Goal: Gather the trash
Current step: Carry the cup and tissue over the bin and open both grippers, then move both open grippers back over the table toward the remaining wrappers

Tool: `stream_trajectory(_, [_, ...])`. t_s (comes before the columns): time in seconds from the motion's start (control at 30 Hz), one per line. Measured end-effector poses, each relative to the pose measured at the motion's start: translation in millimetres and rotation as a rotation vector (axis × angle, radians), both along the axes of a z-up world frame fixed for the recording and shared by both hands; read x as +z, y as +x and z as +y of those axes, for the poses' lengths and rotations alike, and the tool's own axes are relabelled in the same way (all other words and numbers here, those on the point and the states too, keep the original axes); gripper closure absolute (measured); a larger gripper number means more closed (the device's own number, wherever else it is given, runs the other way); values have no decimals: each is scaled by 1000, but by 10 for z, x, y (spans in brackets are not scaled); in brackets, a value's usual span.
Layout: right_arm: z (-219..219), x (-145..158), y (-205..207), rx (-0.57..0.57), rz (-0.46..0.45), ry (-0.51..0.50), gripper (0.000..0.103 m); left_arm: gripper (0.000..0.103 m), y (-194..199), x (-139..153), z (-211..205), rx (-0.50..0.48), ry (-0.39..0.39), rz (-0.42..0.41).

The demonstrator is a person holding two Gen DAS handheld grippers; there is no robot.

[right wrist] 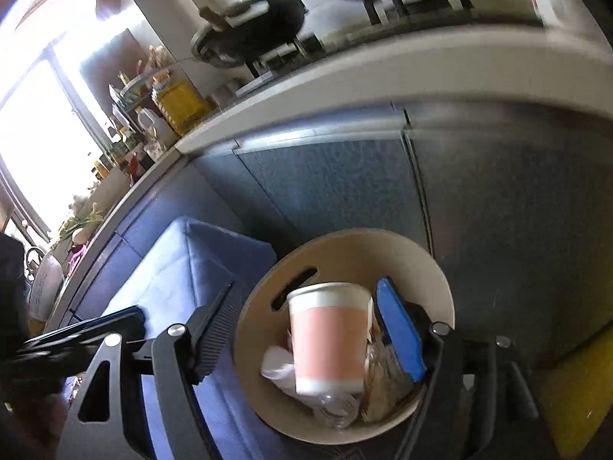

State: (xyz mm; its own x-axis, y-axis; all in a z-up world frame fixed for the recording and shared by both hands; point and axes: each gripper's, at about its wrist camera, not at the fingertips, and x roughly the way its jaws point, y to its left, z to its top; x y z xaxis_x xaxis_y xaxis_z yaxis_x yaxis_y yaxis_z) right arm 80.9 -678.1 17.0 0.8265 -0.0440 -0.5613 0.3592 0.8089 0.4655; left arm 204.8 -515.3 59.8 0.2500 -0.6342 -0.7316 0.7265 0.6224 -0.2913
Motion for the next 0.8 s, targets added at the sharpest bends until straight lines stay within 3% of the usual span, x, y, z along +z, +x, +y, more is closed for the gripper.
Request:
stream_trajectory(0.2, [202, 675, -252, 16, -149, -75, 31, 63, -354, 606, 695, 24, -128, -117])
stream_trajectory(0.37, [575, 985, -391, 73, -234, -57, 31, 63, -612, 726, 1399, 91, -143, -184])
stream_trajectory(0.53, [1087, 873, -423, 167, -218, -9, 31, 63, -910, 461, 2147, 197, -59, -229])
stream_trajectory(0.8, [2356, 160, -29, 414, 19, 100, 31, 63, -1207, -248, 3502, 403, 43, -131])
